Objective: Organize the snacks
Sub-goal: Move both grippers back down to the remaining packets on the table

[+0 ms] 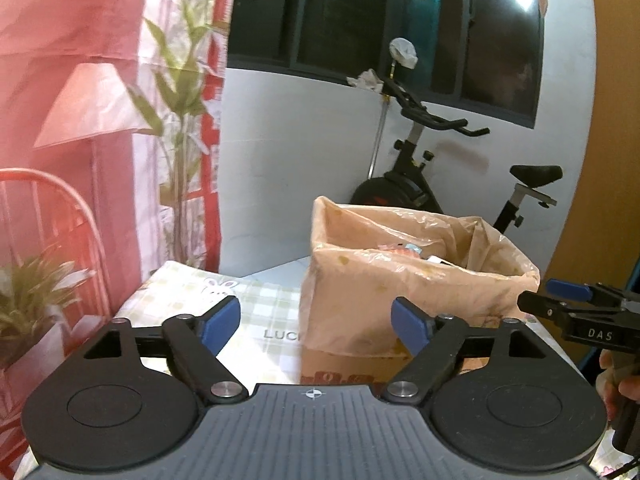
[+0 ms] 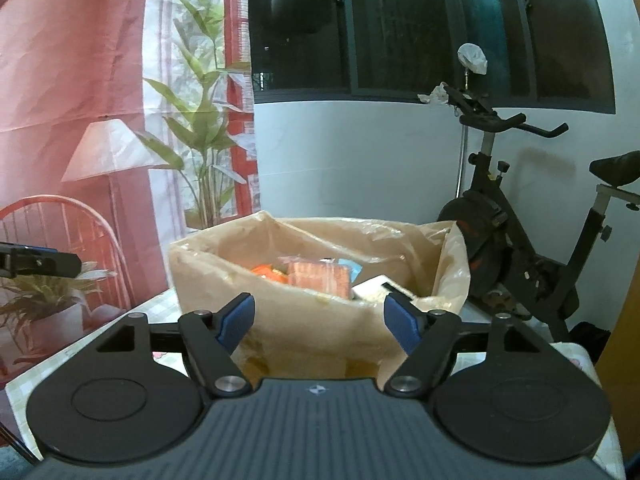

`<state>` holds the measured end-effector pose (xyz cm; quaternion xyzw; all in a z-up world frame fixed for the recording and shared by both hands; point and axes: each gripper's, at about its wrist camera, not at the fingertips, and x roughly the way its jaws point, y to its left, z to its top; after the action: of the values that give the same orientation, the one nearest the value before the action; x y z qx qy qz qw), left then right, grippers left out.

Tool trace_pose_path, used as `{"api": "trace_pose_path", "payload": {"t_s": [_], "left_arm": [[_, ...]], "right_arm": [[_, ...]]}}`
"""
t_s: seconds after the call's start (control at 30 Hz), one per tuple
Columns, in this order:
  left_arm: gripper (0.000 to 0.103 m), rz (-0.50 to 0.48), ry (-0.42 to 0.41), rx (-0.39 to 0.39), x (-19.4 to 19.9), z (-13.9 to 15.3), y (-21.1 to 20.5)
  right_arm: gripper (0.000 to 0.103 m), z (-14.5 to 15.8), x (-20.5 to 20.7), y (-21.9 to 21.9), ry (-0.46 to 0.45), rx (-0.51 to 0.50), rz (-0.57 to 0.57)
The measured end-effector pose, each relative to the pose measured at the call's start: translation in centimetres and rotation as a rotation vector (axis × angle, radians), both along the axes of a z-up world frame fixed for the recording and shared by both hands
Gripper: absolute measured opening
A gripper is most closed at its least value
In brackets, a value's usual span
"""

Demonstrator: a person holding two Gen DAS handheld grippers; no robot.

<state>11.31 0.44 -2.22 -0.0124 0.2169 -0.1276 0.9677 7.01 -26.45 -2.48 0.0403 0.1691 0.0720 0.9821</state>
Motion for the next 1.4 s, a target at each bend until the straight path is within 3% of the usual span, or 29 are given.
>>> {"api": "trace_pose_path", "payload": {"t_s": [0.13,0.27,0.4,0.6,0.8,1.0,1.27,1.4], "left_arm": [[0.093,0.021,0.003,0.011,-0.7,-0.9,0.3],[0.093,0.025,0.058,0.008,0.0,-2.6,0.1],[0.093,0.019,0.071,0.055,0.9,-4.3,-0.9],[0.093,0.021,0.07,0.029,1.4,-6.4,-1.5],[0.09,0.011,0.117,0.084,2.6,-9.1,-3.1],[0.087,-0.082,0.155,0.114,3.9,-11.5,-5.3],[0.083,-0.255,0.191,0.208,5.3,-15.9,-10.6],[0.072,-0.286,0.24,0.229,6.6,-17.9,-11.7]], "right_arm": [[0.076,-0.5,-0.9,0.3,0.012,0.011,0.012],[0.077,-1.5,-1.6,0.5,0.023,0.015,0.012],[0.077,-3.2,-2.0,0.4,0.046,0.009,0.004],[0.077,-6.0,-2.3,-0.1,0.086,-0.013,-0.02],[0.077,-9.4,-2.2,-0.9,0.134,-0.057,-0.034],[0.077,-12.4,-1.4,-1.7,0.195,-0.054,-0.032],[0.077,-15.7,-0.3,-2.8,0.253,0.008,-0.075],[0.077,-16.4,-0.1,-2.3,0.241,0.023,-0.07]]}}
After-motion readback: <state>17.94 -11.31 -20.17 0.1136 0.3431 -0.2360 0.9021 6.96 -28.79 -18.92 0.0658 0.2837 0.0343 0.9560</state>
